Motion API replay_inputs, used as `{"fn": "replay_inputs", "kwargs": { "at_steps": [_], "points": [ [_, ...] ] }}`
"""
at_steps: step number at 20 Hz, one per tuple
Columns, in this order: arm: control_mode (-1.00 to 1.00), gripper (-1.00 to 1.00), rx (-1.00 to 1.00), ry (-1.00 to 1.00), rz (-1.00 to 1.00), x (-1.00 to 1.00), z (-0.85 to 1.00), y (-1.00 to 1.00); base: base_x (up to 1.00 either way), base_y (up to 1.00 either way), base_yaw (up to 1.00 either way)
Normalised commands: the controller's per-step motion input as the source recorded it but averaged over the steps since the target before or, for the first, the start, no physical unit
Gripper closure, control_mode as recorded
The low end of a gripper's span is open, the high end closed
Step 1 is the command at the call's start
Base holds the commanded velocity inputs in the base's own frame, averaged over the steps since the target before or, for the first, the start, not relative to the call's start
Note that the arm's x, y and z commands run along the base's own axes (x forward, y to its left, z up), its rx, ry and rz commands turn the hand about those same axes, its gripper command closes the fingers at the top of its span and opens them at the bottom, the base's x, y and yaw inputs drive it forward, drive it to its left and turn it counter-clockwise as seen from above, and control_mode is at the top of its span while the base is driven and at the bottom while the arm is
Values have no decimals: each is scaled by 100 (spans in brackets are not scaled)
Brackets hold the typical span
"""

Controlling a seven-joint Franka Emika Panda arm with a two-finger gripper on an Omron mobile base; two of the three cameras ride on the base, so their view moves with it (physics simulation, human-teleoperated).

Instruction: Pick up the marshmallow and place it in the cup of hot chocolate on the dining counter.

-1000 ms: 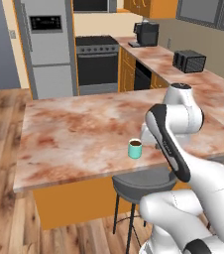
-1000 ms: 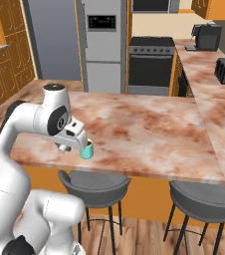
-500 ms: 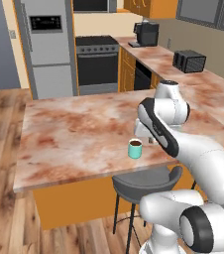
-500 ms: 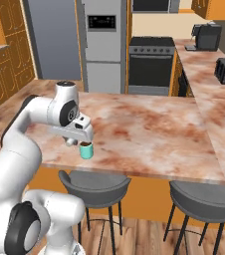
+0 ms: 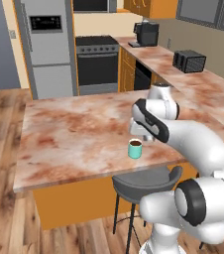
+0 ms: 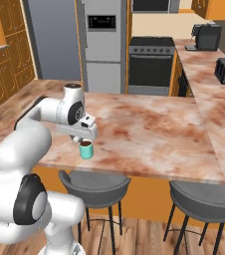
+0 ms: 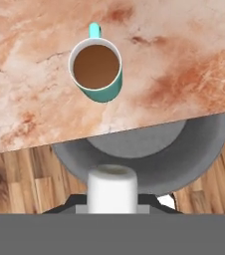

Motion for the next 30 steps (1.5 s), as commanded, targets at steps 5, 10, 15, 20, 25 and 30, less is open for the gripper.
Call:
{"fn": "replay_inputs", "kwargs": {
  "at_steps": [5,10,15,20,25,30],
  "points": [
    [-100,100,-2,0,0,44,-20,0,0,0,0],
    [-100,100,-6,2,0,42,-22,0,0,0,0],
    [-100,100,-5,1,0,25,-20,0,0,0,0],
    [-100,100,0,0,0,3,-8,0,0,0,0],
    [-100,100,0,0,0,10,-21,8,0,0,0],
    [-100,100,0,0,0,12,-20,10,0,0,0]
  ]
}}
